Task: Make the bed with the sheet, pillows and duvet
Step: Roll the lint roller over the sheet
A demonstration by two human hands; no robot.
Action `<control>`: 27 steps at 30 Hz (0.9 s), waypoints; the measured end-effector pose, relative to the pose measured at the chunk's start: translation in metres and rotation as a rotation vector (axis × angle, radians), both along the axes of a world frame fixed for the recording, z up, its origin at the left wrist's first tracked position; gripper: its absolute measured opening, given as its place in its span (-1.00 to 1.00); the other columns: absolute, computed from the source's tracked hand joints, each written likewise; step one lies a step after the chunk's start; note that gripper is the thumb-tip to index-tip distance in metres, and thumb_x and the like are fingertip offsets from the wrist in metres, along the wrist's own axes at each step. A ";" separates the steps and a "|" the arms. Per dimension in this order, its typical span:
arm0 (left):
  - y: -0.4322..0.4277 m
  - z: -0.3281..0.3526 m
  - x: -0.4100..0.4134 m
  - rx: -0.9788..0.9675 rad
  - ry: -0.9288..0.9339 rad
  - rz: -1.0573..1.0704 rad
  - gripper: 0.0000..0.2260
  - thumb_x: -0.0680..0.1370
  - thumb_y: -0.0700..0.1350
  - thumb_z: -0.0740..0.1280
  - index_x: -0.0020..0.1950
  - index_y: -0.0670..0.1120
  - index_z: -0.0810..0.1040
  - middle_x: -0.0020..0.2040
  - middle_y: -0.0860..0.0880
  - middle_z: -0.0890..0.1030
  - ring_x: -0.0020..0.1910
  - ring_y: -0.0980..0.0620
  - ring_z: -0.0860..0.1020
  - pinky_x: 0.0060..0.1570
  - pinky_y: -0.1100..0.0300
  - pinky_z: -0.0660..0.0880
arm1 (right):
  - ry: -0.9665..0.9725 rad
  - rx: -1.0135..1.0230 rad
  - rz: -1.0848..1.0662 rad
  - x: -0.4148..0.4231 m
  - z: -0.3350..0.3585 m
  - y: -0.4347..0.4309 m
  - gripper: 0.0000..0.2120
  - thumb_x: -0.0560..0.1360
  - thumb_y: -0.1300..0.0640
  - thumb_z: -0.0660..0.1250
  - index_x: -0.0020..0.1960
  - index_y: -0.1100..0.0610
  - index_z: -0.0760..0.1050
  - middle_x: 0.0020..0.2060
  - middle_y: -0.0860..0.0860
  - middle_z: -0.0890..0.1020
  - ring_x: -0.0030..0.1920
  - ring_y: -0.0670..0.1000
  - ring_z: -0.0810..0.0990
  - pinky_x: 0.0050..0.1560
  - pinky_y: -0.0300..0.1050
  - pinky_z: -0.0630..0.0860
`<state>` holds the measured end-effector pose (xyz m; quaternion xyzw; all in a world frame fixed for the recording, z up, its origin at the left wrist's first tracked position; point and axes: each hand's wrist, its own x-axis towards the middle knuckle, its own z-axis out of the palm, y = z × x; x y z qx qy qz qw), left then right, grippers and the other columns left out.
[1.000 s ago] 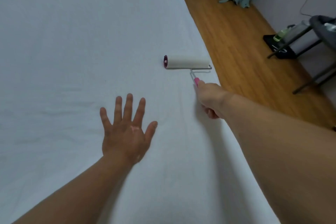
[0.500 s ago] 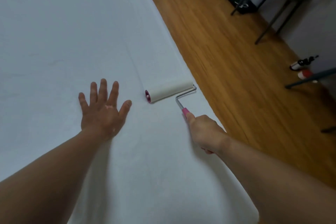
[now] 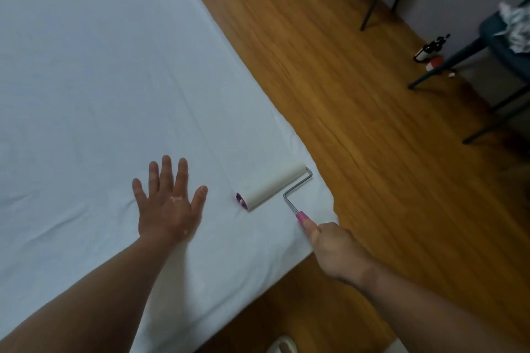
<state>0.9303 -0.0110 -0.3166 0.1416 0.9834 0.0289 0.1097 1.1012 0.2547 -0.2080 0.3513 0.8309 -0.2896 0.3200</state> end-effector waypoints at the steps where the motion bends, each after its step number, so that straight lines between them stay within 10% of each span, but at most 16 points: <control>1: 0.002 0.001 0.015 -0.001 -0.001 -0.005 -0.33 0.56 0.40 -0.28 0.60 0.14 -0.28 0.63 0.01 -0.24 0.58 -0.03 -0.31 0.50 -0.21 -0.29 | 0.013 0.004 -0.005 0.014 -0.001 0.003 -0.06 0.43 -0.55 -0.18 0.00 0.34 0.40 -0.32 0.04 0.50 -0.34 -0.03 0.44 -0.24 -0.10 0.38; 6: 0.014 0.001 0.073 -0.014 -0.023 -0.026 -0.35 0.57 0.39 -0.30 0.58 0.14 -0.35 0.62 0.03 -0.28 0.57 -0.02 -0.36 0.50 -0.20 -0.31 | -0.007 0.108 0.162 0.070 -0.004 0.007 -0.62 0.68 -0.10 0.01 0.41 -0.01 0.36 -0.32 -0.04 0.46 -0.41 -0.07 0.40 -0.39 -0.13 0.38; 8: 0.016 0.003 0.086 -0.028 -0.040 -0.043 -0.34 0.57 0.39 -0.31 0.58 0.13 -0.36 0.62 0.03 -0.29 0.57 -0.03 -0.36 0.51 -0.19 -0.30 | 0.034 0.081 0.084 0.078 0.004 0.005 -0.76 0.70 0.00 0.01 0.13 -0.33 0.35 -0.34 -0.07 0.47 -0.42 -0.06 0.42 -0.40 -0.07 0.41; 12: 0.006 0.010 0.097 -0.044 -0.070 -0.123 -0.30 0.55 0.41 -0.30 0.60 0.10 -0.33 0.62 0.01 -0.28 0.58 -0.03 -0.33 0.53 -0.17 -0.26 | 0.063 0.064 0.017 0.089 0.018 0.019 -0.67 0.71 0.00 -0.01 0.38 -0.23 0.36 -0.29 -0.10 0.46 -0.32 -0.08 0.46 -0.30 -0.12 0.43; 15: -0.010 0.012 0.091 -0.044 -0.077 -0.223 -0.28 0.54 0.44 -0.28 0.59 0.11 -0.34 0.62 0.03 -0.28 0.58 0.00 -0.32 0.54 -0.14 -0.22 | 0.022 0.066 0.097 0.092 0.045 0.030 -0.27 0.46 -0.47 -0.17 -0.11 0.04 0.57 -0.36 -0.03 0.55 -0.30 0.01 0.54 -0.21 -0.06 0.46; 20: -0.022 0.008 0.090 -0.012 -0.054 -0.304 -0.24 0.58 0.42 -0.15 0.64 -0.01 -0.16 0.64 -0.03 -0.17 0.61 -0.02 -0.22 0.54 -0.18 -0.08 | 0.137 0.107 0.132 0.039 0.077 0.011 -0.20 0.43 -0.50 -0.21 -0.09 0.05 0.59 -0.43 -0.02 0.52 -0.37 -0.02 0.53 -0.27 -0.05 0.48; 23: -0.023 0.008 0.092 0.034 -0.060 -0.307 -0.20 0.58 0.41 -0.07 0.64 -0.10 -0.06 0.64 -0.08 -0.10 0.62 -0.05 -0.14 0.53 -0.21 -0.02 | 0.248 0.149 0.252 -0.047 0.060 -0.023 -0.56 0.65 -0.20 -0.04 0.31 -0.08 0.48 -0.33 0.01 0.48 -0.35 0.01 0.45 -0.36 -0.10 0.34; 27: -0.032 0.002 0.100 0.069 -0.037 -0.281 -0.16 0.57 0.40 0.00 0.62 -0.19 0.01 0.64 -0.13 -0.02 0.62 -0.07 -0.07 0.54 -0.18 0.04 | 0.237 0.106 0.243 -0.130 0.012 -0.060 -0.30 0.57 0.26 -0.02 0.59 -0.24 -0.09 -0.07 0.08 0.38 -0.12 0.13 0.41 -0.27 -0.07 0.36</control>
